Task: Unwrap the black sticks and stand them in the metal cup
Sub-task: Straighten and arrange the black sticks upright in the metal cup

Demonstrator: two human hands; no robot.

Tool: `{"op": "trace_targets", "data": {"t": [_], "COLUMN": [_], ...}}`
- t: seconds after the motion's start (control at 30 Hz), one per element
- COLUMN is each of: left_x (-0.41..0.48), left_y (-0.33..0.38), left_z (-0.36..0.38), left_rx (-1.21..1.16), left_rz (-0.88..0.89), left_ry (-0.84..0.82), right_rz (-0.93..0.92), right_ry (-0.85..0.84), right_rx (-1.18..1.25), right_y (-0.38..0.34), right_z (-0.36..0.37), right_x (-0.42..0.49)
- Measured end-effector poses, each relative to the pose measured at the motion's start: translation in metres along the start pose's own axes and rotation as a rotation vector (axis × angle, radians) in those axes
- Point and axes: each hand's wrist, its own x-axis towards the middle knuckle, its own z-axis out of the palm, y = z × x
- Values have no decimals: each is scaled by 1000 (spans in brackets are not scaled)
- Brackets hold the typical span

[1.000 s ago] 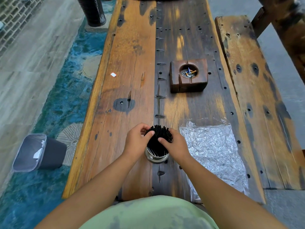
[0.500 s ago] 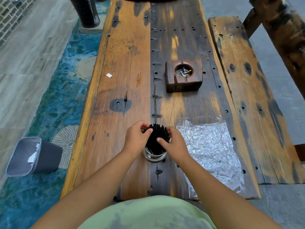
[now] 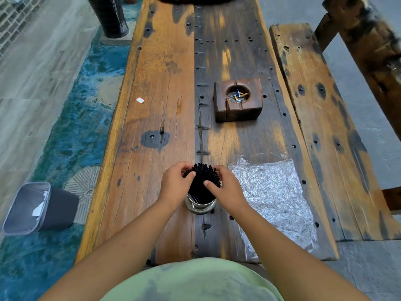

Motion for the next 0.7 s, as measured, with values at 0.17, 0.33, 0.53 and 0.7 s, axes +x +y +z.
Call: {"op": "trace_targets", "data": {"t": [0.17,0.33,0.53,0.7], "left_x": [-2,-1,-3,-8], "left_y": [7,11,22,43], "left_z": [-1,0,-11,-33], "left_rx": [-10,4,26,-20], "left_rz": [13,24,111,213], "left_ry": [19,32,91,166], "right_rz": [-13,-11,-12,-118], "right_ry": [-12,-31,-39,13], "right_rx": [-45,-58,-66,-79], "right_y": [-4,-5,-16,-39], "right_z": [-1,-2,-11,-29], "right_x": [2,1,-2,-13]}}
